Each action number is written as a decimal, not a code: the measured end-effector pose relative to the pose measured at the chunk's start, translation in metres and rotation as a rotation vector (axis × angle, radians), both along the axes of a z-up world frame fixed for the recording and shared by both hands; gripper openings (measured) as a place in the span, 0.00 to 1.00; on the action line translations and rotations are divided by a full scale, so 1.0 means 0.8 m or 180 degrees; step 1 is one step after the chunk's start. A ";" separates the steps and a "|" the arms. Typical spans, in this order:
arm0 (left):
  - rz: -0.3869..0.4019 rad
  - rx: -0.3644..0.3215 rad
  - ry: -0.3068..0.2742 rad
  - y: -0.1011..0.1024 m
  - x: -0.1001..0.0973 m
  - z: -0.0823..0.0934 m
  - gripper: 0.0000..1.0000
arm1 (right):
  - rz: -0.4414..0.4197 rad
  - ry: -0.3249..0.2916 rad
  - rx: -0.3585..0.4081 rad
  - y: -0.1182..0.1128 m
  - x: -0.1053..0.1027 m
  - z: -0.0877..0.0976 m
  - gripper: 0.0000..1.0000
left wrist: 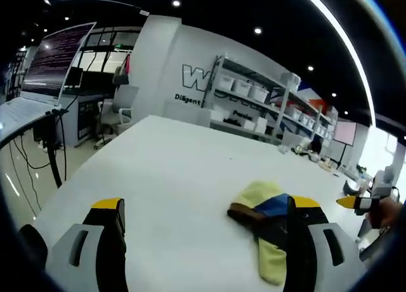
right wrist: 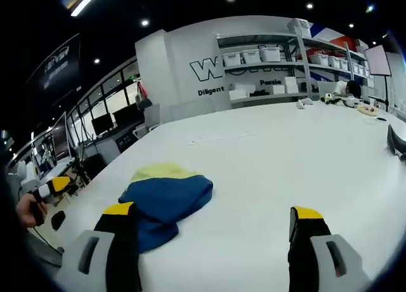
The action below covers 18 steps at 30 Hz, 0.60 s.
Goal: Fold the garment on the visible template until the final outline fits inside the template.
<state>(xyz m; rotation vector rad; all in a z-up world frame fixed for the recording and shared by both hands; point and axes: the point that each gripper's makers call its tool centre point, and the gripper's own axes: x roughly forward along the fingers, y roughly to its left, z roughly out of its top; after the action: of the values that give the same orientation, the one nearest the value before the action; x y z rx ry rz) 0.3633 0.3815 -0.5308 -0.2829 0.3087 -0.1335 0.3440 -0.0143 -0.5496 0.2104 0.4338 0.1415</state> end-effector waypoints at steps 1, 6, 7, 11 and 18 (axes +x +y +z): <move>0.0007 -0.0014 -0.0003 0.001 0.000 0.000 0.99 | -0.0002 0.0000 0.0006 0.000 0.000 0.000 0.99; -0.0049 0.0068 0.0052 -0.005 -0.001 -0.005 0.99 | -0.0004 0.0027 0.0029 0.000 -0.001 -0.002 0.99; -0.0063 0.0084 0.0067 -0.006 -0.001 -0.006 0.99 | -0.0003 0.0029 0.0029 0.000 -0.001 -0.002 0.99; -0.0132 0.0078 0.0102 -0.013 -0.002 -0.011 0.99 | 0.0029 0.0063 0.0022 0.003 -0.001 -0.005 0.99; -0.0103 0.0059 -0.0107 -0.011 0.002 0.008 0.99 | -0.0015 0.0016 -0.0021 0.001 0.002 -0.001 0.99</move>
<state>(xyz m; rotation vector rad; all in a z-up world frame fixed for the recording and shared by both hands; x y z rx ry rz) 0.3650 0.3729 -0.5245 -0.2571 0.2810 -0.1669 0.3460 -0.0134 -0.5500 0.2052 0.4388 0.1349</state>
